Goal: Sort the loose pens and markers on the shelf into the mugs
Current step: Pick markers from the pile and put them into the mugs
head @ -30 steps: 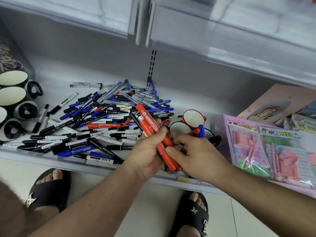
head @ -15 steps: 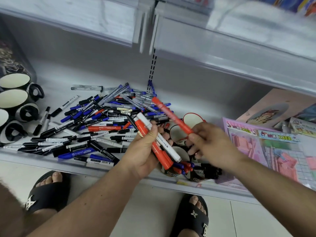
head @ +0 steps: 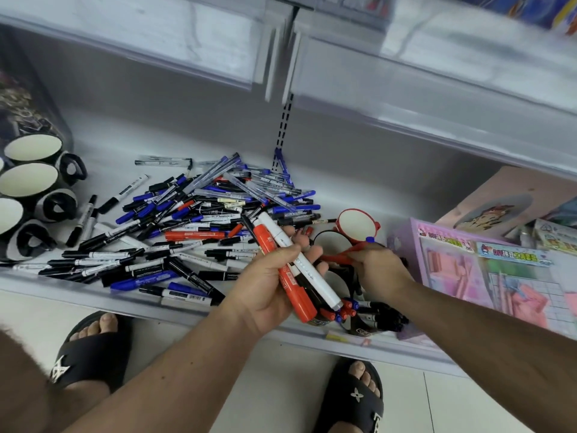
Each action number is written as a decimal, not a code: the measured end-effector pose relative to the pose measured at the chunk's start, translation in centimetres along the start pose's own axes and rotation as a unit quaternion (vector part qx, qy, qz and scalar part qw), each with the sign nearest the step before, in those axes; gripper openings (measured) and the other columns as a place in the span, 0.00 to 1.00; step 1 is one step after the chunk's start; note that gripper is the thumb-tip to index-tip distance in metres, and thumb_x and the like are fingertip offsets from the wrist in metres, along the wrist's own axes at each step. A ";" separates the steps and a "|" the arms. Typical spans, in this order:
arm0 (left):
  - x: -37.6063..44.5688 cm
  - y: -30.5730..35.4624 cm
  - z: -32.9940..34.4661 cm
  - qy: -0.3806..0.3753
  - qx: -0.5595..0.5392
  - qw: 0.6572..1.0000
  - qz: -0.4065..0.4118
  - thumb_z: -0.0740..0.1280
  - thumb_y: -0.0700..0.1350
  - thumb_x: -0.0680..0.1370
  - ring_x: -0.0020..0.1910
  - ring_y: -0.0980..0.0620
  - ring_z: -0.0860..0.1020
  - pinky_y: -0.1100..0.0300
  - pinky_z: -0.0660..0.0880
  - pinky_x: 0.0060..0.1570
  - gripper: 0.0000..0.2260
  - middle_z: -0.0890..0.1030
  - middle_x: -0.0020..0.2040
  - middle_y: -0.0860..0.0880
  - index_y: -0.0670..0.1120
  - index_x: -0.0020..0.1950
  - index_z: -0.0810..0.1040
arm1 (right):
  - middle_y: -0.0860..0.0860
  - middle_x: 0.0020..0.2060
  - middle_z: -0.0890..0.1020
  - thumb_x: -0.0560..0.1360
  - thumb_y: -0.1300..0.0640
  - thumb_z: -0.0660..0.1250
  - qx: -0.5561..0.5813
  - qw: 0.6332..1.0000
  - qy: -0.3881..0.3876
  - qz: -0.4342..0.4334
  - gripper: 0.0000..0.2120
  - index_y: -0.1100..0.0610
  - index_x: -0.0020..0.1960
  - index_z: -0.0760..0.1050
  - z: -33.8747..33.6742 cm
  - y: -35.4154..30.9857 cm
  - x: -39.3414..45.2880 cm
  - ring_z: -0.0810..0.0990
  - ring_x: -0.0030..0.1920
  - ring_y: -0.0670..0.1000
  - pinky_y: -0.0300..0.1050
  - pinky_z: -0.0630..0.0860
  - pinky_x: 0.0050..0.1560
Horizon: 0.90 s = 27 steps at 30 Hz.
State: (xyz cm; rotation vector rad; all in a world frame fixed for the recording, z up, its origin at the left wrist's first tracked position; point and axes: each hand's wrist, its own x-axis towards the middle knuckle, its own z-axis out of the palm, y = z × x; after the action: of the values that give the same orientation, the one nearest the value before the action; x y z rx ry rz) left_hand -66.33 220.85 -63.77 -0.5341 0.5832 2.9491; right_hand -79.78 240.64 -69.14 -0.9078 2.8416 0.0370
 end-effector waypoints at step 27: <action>0.6 -0.4 0.1 0.041 0.163 0.985 0.024 0.64 0.58 0.71 0.48 0.43 0.84 0.50 0.82 0.44 0.28 0.84 0.51 0.38 0.38 0.61 0.76 | 0.57 0.35 0.81 0.79 0.54 0.66 0.472 0.878 -0.057 0.059 0.04 0.53 0.47 0.78 -8.0 -8.9 -5.9 0.82 0.37 0.58 0.61 0.81 0.44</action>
State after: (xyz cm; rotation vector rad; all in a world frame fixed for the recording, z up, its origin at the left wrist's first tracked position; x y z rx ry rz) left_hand -66.82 221.23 -64.03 -0.6132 1.0773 2.7973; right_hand -71.01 236.18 -60.10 -0.4638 2.3029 -1.1230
